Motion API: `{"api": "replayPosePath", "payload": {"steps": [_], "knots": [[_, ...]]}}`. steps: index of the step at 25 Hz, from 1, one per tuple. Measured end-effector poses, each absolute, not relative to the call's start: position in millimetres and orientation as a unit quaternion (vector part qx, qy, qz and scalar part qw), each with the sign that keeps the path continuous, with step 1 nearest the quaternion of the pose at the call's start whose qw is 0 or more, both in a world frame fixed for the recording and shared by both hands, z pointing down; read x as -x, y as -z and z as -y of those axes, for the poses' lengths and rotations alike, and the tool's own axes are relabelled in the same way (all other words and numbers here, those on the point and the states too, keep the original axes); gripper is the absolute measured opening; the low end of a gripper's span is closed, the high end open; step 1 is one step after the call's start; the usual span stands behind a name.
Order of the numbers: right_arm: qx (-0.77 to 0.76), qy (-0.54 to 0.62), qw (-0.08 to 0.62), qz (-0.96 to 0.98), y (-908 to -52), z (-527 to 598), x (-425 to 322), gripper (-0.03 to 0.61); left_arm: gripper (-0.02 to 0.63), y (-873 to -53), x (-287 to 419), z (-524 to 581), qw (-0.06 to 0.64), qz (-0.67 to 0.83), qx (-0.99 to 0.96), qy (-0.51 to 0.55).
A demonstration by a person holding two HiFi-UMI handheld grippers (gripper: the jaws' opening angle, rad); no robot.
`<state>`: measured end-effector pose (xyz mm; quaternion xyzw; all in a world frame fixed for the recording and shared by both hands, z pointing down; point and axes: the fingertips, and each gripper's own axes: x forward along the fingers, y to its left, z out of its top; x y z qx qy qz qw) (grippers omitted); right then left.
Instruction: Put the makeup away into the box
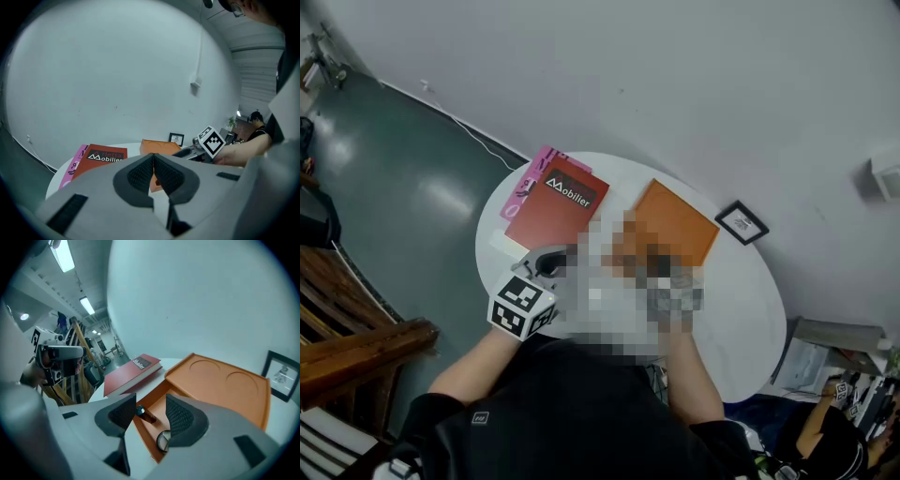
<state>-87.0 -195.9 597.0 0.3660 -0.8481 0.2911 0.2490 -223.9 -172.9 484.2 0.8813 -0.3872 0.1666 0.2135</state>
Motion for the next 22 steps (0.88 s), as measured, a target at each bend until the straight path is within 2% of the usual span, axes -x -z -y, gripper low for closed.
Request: {"api": "replayPosePath", "payload": {"steps": [6,12,17,22], "knots": [[-0.445,-0.271,0.182,0.834,-544.8,174.0,53.4,0.167,0.014,-470.8,220.8,161.4,0.2,0.357,-0.901,-0.146],[-0.493,-0.23,0.162,0.823,-493.9,151.1,45.3,0.106,0.014,-454.4,213.5,159.5,0.169,0.322,-0.924,-0.121],[-0.501,-0.173,0.174,0.83,-456.2,137.1,47.0,0.089,0.014,-435.9,204.7,162.1,0.156,0.312,-0.932,-0.095],[-0.502,-0.126,0.149,0.843,-417.3,135.2,38.7,0.08,0.014,-413.9,188.9,162.0,0.127,0.311,-0.937,-0.092]]}}
